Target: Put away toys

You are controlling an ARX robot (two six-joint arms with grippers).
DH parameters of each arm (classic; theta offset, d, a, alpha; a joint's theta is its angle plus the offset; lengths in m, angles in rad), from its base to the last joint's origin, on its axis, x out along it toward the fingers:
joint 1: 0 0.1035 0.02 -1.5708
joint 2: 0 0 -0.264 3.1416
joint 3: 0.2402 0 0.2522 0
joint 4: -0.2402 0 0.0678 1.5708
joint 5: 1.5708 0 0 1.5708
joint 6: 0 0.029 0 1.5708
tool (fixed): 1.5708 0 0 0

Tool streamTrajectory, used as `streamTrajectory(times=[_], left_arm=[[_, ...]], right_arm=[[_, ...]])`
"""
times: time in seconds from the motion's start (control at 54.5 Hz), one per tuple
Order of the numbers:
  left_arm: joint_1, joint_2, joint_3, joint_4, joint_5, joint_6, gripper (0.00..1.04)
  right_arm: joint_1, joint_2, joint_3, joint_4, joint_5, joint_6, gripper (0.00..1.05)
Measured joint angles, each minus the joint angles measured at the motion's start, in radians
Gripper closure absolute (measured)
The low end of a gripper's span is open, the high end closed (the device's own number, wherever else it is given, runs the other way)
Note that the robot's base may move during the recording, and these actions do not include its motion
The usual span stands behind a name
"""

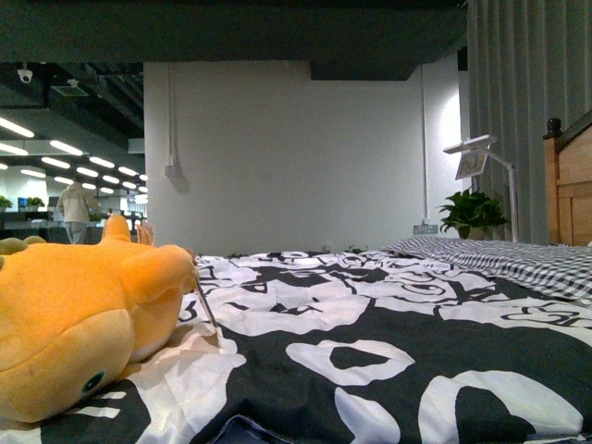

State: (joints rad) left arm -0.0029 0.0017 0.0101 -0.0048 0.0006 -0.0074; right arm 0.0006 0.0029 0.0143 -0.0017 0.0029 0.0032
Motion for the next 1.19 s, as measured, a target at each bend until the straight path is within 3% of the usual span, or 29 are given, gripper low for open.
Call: streamTrajectory(times=[0.953, 1.082, 1.192], left_arm=[[0.0, -0.001, 0.0, -0.001, -0.003, 0.0, 0.06], [0.0, -0.001, 0.0, -0.001, -0.002, 0.0, 0.06], [0.0, -0.001, 0.0, -0.001, -0.002, 0.0, 0.06]], right_arm=[[-0.001, 0.0, 0.0, 0.0, -0.007, 0.0, 0.07], [0.105, 0.085, 0.009, -0.031, 0.349, 0.073, 0.07], [0.141, 0.156, 0.03, 0.027, 0.43, 0.092, 0.07]])
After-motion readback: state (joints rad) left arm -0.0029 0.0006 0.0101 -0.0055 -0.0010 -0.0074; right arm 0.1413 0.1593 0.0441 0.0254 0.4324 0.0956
